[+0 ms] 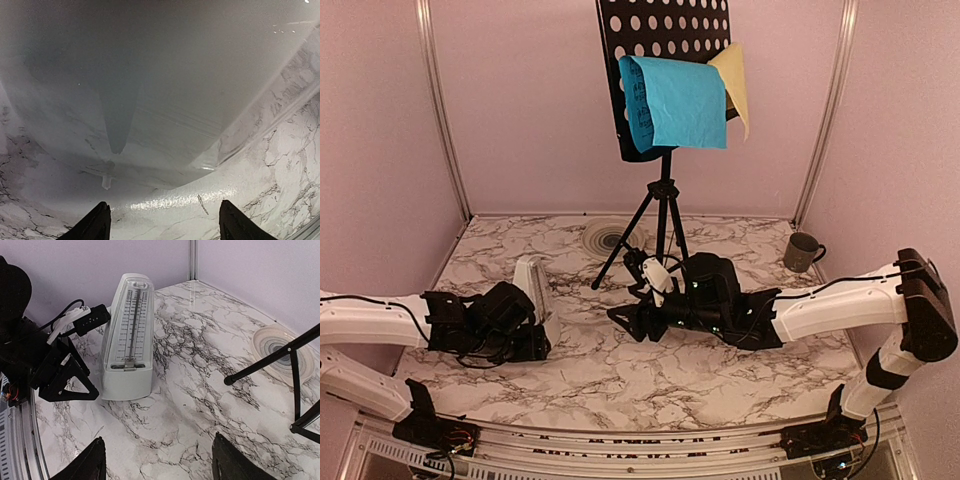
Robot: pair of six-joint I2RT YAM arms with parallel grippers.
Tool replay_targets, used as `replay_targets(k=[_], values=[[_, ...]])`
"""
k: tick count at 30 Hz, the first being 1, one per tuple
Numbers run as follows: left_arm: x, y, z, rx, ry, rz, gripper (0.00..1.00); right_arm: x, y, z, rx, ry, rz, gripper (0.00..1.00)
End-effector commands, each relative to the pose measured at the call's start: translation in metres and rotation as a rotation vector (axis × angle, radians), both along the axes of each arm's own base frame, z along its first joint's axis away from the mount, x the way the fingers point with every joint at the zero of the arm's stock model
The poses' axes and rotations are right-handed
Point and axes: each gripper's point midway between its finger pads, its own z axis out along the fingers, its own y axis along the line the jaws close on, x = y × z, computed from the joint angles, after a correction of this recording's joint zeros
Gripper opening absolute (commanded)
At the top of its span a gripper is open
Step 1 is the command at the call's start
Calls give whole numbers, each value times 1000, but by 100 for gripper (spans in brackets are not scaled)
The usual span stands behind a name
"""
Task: Pack up the instrument practice props
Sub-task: Move the metronome to the center of the board.
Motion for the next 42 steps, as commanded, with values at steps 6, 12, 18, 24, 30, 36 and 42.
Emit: replay_targets(k=[6,12,18,24,30,36,42], values=[[-18,14,5,-100,-44,2,76,8,37,-2,22,59,80,70],[-27,24,12,-129,-34,24,76,8,52,-6,59,92,109,71],[-38,29,33,-168,-19,8,80,7,50,-9,54,96,109,71],[-46,34,78,-225,-59,-34,95,6,47,-11,54,101,105,72],[-33,42,120,-110,-134,-75,99,3,47,-10,60,110,114,72],[-4,50,156,-41,-197,-91,99,2,43,-7,56,100,113,73],[20,40,160,-21,-196,-141,99,2,40,-4,55,93,107,73]])
